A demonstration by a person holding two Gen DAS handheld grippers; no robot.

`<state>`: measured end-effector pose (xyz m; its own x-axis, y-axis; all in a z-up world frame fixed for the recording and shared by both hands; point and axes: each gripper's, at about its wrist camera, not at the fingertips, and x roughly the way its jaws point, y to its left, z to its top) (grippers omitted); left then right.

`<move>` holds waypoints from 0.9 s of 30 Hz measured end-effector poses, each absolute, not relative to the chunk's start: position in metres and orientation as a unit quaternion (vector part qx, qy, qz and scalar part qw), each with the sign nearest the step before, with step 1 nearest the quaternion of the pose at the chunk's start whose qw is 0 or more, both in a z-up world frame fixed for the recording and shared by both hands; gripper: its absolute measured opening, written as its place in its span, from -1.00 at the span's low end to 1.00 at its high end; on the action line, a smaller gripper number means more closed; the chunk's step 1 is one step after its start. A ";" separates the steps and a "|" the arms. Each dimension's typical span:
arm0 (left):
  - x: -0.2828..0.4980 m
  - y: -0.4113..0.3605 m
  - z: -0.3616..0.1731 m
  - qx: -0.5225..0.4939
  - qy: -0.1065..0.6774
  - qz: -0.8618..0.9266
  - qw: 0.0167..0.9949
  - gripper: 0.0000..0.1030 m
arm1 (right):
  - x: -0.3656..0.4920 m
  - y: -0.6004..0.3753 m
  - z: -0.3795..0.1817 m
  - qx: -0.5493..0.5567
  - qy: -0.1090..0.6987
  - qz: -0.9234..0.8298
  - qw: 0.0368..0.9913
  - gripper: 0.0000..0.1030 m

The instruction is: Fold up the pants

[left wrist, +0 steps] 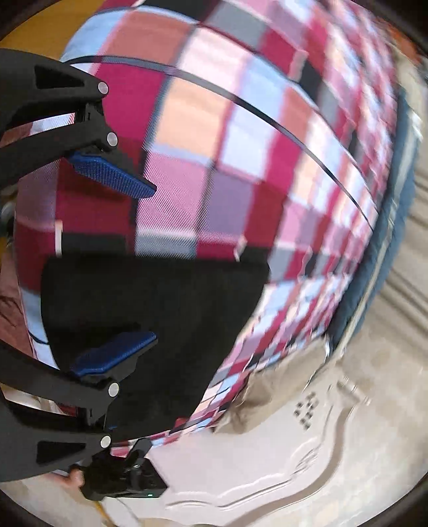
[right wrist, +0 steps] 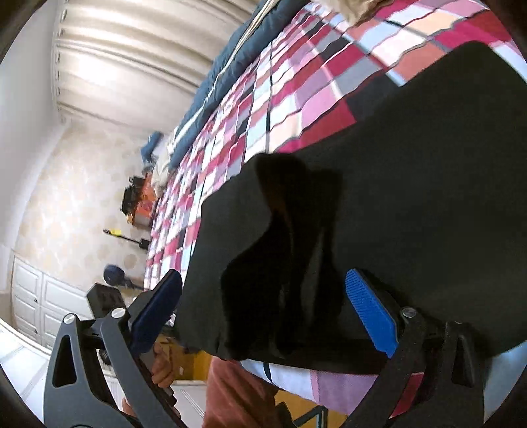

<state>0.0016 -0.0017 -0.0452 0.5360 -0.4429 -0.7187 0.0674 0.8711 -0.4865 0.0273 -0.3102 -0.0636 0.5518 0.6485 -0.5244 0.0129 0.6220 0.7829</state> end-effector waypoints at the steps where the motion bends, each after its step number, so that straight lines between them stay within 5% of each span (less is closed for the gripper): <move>1: 0.002 0.002 -0.050 -0.213 0.462 -0.147 0.848 0.58 | 0.029 -0.306 -0.063 0.379 0.433 0.200 0.793 0.92; 2: 0.003 0.006 -0.056 -0.223 0.465 -0.148 0.844 0.58 | 0.031 -0.303 -0.063 0.373 0.437 0.202 0.793 0.88; 5: 0.002 0.011 -0.066 -0.254 0.465 -0.160 0.833 0.64 | 0.035 -0.296 -0.072 0.376 0.459 0.218 0.775 0.12; 10: 0.003 0.018 -0.077 -0.293 0.468 -0.174 0.815 0.70 | 0.038 -0.287 -0.074 0.347 0.473 0.204 0.783 -0.21; 12: 0.003 0.020 -0.078 -0.298 0.466 -0.180 0.814 0.71 | 0.038 -0.287 -0.072 0.345 0.474 0.208 0.783 -0.62; 27: -0.005 0.006 -0.062 -0.313 0.447 -0.220 0.808 0.71 | 0.026 -0.324 -0.014 0.343 0.403 0.208 0.823 -0.78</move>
